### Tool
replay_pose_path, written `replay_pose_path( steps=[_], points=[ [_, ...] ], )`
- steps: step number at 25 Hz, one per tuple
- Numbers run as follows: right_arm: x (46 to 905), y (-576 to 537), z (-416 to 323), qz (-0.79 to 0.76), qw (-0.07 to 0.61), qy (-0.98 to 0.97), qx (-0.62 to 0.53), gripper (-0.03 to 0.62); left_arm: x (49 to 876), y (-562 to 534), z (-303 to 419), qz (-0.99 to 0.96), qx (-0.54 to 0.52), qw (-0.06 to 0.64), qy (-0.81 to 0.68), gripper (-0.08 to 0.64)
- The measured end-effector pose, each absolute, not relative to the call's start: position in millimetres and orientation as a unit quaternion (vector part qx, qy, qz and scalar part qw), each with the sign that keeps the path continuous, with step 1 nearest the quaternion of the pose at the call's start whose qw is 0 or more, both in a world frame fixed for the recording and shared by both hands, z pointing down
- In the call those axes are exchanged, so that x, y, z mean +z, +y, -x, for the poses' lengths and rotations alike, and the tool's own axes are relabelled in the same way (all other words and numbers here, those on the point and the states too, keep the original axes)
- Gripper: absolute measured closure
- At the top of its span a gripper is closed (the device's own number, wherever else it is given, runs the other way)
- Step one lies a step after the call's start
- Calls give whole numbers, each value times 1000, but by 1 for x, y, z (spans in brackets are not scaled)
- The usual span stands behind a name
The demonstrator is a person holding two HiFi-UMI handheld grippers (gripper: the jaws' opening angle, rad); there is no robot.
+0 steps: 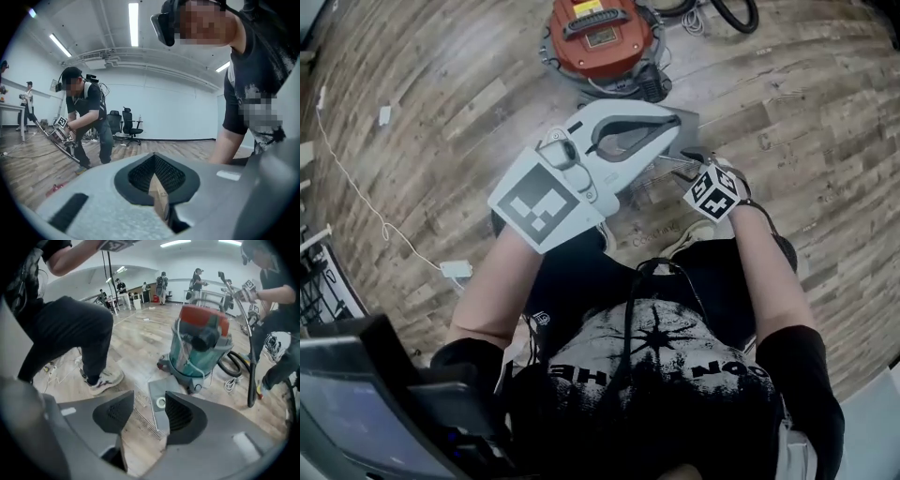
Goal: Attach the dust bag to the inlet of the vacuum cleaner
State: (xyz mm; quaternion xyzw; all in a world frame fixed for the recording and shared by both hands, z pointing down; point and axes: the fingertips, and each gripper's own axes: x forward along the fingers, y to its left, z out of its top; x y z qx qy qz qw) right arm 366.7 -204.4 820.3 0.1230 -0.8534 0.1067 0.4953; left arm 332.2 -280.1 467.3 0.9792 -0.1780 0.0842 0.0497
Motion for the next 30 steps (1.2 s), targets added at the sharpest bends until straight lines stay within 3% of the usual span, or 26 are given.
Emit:
replay_pose_path(
  steps=[5, 10, 20, 26, 30],
  points=[
    [996, -202, -380, -91, 564, -814, 102, 357, 587, -287, -318, -979, 117, 11, -165, 559],
    [1099, -206, -397, -77, 615, -780, 91, 357, 657, -291, -308, -973, 139, 14, -186, 558],
    [1152, -204, -419, -61, 666, -741, 65, 374, 683, -276, -298, -968, 152, 22, -196, 558],
    [1155, -206, -422, -78, 672, -734, 58, 459, 682, -279, -299, -971, 150, 21, -185, 558],
    [1162, -207, -420, -82, 677, -729, 63, 459, 688, -281, -298, -971, 153, 23, -180, 558]
  ],
)
